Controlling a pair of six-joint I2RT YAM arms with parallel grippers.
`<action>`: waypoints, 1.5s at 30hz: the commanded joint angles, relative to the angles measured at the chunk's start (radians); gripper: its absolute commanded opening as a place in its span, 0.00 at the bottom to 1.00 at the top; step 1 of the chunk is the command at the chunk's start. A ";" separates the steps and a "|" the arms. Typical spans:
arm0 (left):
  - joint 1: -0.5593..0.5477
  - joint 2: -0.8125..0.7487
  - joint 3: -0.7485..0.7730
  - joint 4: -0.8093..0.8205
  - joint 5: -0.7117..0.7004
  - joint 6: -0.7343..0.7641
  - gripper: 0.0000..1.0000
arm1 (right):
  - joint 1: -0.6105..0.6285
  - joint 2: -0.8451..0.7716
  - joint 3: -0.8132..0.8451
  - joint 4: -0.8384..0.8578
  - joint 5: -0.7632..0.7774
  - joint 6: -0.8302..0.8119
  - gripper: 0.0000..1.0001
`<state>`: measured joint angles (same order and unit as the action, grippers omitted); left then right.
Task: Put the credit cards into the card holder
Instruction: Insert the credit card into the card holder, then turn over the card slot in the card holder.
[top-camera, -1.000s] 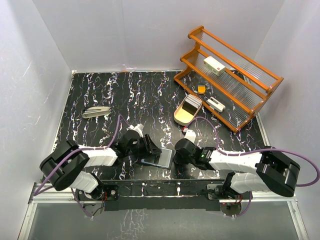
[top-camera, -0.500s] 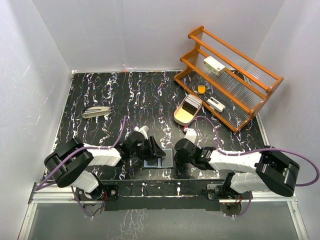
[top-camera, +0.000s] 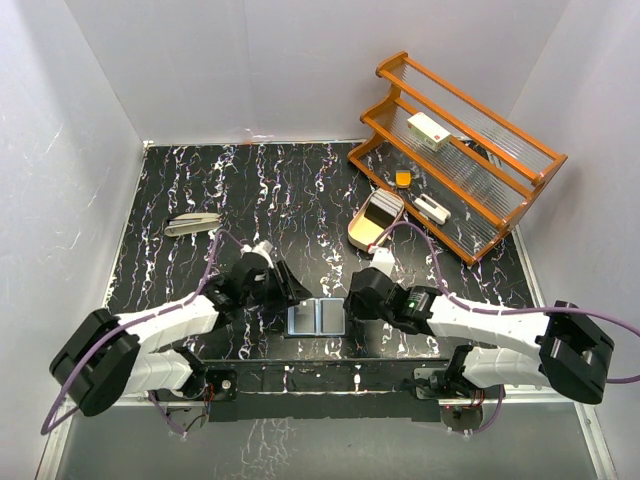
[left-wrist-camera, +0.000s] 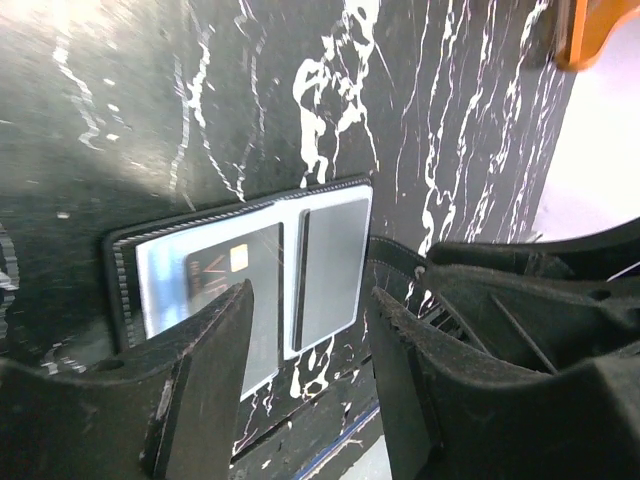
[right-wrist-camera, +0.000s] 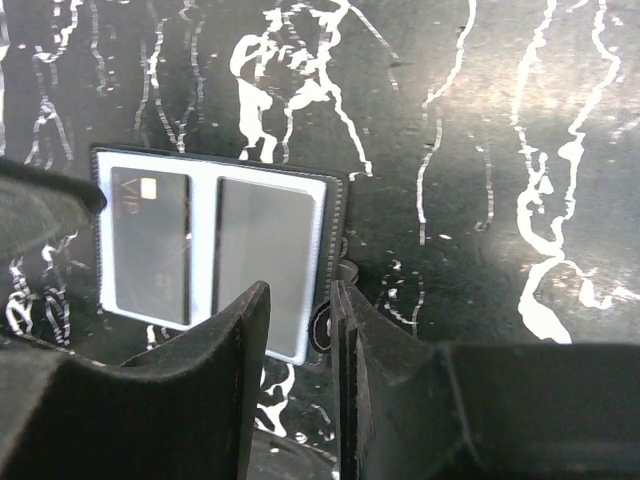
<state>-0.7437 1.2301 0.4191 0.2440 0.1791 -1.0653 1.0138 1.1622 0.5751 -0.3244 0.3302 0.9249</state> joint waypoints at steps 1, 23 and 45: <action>0.086 -0.106 -0.017 -0.142 0.027 0.041 0.48 | 0.005 -0.008 0.082 0.015 -0.060 0.021 0.30; 0.252 -0.140 -0.182 0.135 0.293 -0.050 0.53 | 0.019 0.259 0.225 0.171 -0.200 0.017 0.21; 0.252 -0.085 -0.197 0.181 0.292 -0.053 0.57 | 0.020 0.404 0.214 0.171 -0.236 0.012 0.07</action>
<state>-0.4984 1.1442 0.2314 0.4042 0.4515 -1.1152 1.0275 1.5578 0.7635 -0.1745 0.0895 0.9428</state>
